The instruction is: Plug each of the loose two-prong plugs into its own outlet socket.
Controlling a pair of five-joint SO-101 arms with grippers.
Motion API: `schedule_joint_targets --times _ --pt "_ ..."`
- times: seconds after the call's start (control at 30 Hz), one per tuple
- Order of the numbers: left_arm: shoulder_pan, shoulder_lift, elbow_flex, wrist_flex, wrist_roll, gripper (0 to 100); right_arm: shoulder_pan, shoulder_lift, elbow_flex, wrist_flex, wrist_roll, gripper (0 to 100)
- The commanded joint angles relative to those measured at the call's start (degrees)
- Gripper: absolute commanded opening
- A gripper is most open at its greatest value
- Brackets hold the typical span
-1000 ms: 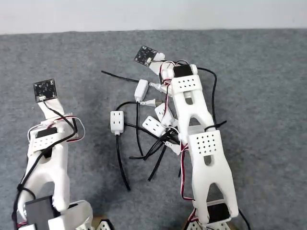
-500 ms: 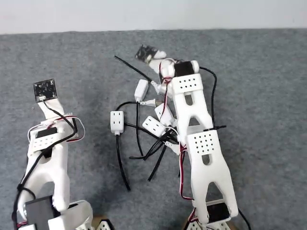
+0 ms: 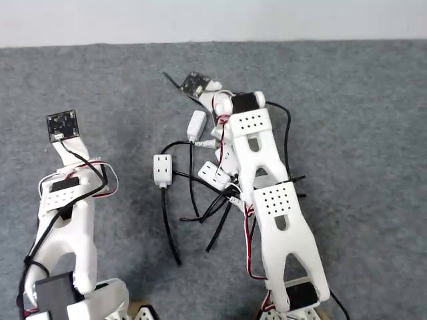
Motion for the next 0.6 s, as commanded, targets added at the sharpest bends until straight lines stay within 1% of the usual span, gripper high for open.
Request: schedule_joint_targets --times 0.0,0.07,0.13,0.2,0.3,0.4,0.57 --pt "-0.6 -1.6 -0.8 -1.6 -0.5 2 -1.0 -0.1 -0.6 -0.5 -0.1 25.0" --pt "-0.6 -1.6 -0.8 -1.6 -0.5 2 -0.9 0.1 -0.6 -0.3 -0.1 23.6" --pt "-0.6 -1.6 -0.8 -1.6 -0.5 2 -0.8 0.2 -0.6 -0.7 0.1 19.7" --pt "-0.6 -1.6 -0.8 -1.6 -0.5 2 -0.8 0.1 -0.7 -0.9 0.4 13.2" --pt "-0.6 -1.6 -0.8 -1.6 -0.5 2 -0.7 0.0 -0.7 -2.9 0.4 0.9" --pt "-0.6 -1.6 -0.8 -1.6 -0.5 2 0.6 0.0 -0.7 -4.0 0.4 1.8" --pt "-0.5 -1.6 -0.7 -1.6 -0.5 2 2.8 -0.1 -3.2 -2.4 0.0 0.9"
